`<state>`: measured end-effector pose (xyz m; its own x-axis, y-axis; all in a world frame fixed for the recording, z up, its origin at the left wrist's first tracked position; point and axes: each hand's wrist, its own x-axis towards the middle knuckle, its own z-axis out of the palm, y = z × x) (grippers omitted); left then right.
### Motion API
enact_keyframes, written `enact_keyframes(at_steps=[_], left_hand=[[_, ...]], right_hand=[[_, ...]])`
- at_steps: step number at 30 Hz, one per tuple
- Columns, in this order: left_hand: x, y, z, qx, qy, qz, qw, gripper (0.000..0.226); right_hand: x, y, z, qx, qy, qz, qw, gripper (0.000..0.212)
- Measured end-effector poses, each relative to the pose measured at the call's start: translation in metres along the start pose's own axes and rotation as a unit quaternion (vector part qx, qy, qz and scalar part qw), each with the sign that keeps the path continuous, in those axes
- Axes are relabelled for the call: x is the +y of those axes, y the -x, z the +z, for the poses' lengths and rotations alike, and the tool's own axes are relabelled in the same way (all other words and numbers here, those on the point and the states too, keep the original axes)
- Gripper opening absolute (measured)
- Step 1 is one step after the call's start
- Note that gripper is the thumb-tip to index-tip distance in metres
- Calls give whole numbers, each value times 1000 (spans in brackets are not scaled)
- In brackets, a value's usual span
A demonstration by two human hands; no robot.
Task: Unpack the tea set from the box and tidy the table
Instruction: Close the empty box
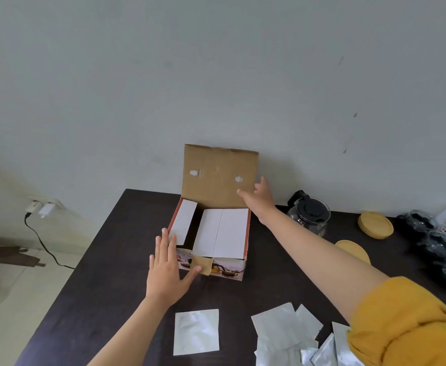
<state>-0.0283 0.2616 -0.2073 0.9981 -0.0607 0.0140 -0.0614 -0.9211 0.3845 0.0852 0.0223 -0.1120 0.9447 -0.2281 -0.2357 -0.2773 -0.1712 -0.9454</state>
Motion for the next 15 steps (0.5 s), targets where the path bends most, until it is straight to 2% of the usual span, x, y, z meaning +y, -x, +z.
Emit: enact_keyframes(at_steps=[4, 9, 15], left_hand=[[0, -2, 3, -2, 4, -6, 1000, 107], [2, 0, -2, -1, 71, 0, 997, 110], [9, 3, -22, 41, 264, -39, 963, 113]], right_hand=[[22, 31, -2, -22, 107, -103, 989, 105], [44, 68, -7, -68, 234, -226, 943, 112], [76, 87, -14, -149, 365, -221, 892, 127]])
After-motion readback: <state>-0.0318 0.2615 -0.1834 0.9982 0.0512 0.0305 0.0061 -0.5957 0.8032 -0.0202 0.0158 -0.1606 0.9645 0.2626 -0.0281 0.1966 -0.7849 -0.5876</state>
